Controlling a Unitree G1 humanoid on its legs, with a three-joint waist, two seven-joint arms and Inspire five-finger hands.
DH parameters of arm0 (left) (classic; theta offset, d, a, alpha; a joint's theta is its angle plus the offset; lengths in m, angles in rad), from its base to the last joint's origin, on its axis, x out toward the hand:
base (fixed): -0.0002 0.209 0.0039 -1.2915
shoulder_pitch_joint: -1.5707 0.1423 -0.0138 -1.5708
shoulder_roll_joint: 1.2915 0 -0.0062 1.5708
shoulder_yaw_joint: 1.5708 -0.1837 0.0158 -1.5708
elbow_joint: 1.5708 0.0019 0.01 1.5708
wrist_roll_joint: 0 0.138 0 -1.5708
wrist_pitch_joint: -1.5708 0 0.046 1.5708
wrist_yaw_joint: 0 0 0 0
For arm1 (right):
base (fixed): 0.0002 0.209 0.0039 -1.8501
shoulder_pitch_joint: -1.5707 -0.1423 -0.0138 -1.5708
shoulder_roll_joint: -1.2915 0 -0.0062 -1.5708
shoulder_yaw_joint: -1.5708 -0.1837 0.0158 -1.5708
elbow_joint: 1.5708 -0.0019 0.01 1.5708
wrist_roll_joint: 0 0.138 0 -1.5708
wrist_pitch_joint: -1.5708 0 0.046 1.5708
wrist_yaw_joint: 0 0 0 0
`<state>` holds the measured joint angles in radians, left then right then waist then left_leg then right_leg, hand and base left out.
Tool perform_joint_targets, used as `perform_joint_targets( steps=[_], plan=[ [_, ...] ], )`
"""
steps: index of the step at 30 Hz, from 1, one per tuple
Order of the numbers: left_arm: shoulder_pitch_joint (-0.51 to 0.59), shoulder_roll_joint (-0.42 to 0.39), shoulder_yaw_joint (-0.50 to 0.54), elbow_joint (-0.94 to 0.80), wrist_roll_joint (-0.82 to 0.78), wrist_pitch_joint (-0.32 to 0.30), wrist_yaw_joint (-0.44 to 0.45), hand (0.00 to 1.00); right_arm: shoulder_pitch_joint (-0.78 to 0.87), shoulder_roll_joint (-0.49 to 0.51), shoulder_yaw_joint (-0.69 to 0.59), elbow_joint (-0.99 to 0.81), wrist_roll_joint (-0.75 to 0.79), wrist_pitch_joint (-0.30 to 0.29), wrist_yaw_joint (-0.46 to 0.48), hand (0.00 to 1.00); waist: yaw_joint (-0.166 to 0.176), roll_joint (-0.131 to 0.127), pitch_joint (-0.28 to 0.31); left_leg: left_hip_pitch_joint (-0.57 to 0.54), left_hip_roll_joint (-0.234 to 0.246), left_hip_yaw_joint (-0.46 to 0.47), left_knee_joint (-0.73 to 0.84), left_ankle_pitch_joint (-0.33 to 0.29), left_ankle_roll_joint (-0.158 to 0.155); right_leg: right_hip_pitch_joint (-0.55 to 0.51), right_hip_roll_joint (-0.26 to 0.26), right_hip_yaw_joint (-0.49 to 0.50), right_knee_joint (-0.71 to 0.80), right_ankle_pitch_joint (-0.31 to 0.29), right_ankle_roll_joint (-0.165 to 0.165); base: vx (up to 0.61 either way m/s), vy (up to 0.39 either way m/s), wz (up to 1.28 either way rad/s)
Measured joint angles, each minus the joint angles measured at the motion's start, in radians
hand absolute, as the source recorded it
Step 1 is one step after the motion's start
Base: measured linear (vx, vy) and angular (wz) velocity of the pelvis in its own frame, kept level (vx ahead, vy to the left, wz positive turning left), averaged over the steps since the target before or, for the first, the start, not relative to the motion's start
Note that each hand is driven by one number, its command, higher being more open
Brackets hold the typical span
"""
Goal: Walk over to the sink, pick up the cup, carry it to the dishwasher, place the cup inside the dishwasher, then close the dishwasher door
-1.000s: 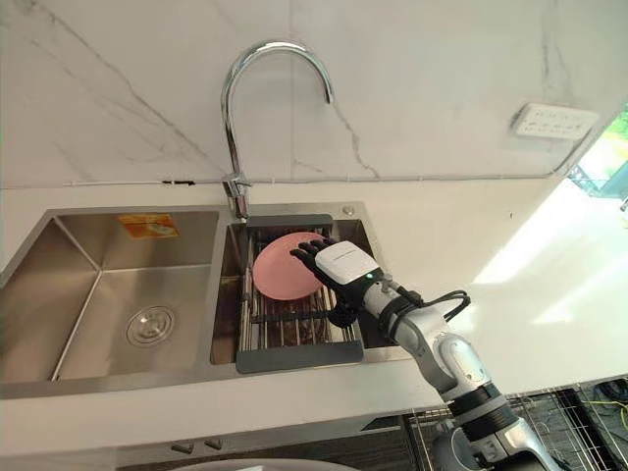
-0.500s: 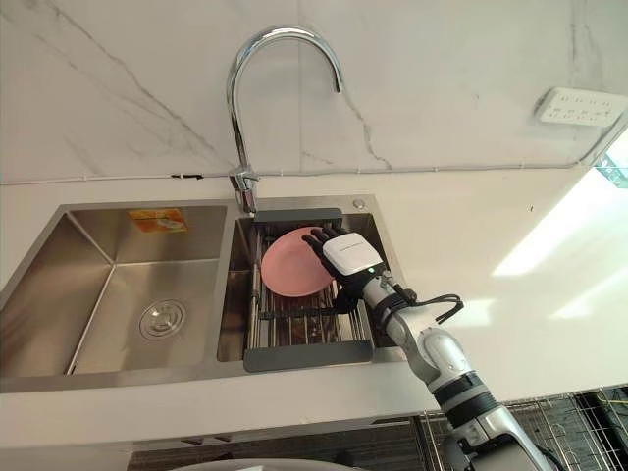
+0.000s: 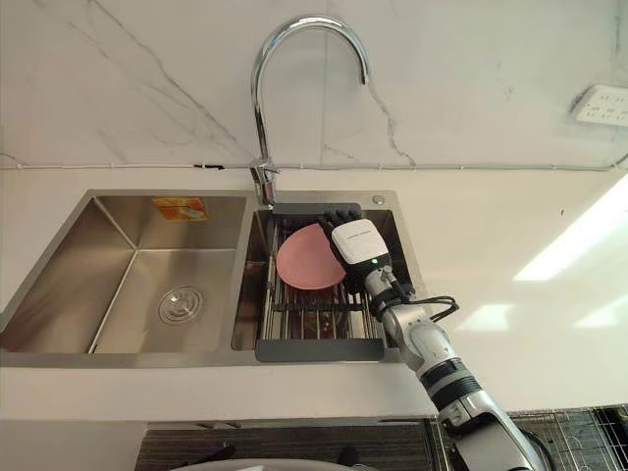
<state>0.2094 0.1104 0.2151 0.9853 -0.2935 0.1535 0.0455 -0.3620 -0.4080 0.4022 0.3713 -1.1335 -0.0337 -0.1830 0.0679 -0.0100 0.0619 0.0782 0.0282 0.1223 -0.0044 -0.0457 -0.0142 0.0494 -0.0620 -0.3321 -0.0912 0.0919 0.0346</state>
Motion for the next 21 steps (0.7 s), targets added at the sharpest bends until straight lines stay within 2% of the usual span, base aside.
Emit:
perform_joint_targets(
  steps=[7, 12, 21],
  plan=[
    [0.000, -0.001, 0.000, -0.002, 0.000, -0.008, 0.000, 1.00, -0.026, 0.000, 0.006, 0.052, -0.022, 0.015, -0.115, 0.00, 0.002, 0.002, 0.009, 0.000, 0.003, -0.005, -0.018, 0.015, -0.002, -0.005, 0.003, -0.013, 0.000, -0.002, 0.003, -0.03, -0.003, 0.04],
    [0.000, -0.004, 0.002, -0.010, 0.000, -0.024, 0.000, 1.00, -0.036, 0.008, 0.004, 0.051, 0.029, 0.040, -0.222, 0.00, 0.013, 0.001, 0.019, -0.003, 0.001, -0.018, -0.019, 0.018, 0.000, -0.005, 0.001, -0.024, 0.004, 0.001, 0.000, 0.02, 0.018, 0.06],
    [0.012, -0.023, 0.036, -0.008, 0.000, -0.059, 0.005, 1.00, -0.020, 0.020, -0.007, -0.001, 0.160, 0.028, -0.279, 0.00, 0.008, 0.009, 0.028, -0.002, -0.009, -0.015, -0.017, 0.018, 0.000, -0.005, -0.012, -0.012, 0.004, 0.006, 0.009, -0.01, 0.034, -0.01]
  ],
)
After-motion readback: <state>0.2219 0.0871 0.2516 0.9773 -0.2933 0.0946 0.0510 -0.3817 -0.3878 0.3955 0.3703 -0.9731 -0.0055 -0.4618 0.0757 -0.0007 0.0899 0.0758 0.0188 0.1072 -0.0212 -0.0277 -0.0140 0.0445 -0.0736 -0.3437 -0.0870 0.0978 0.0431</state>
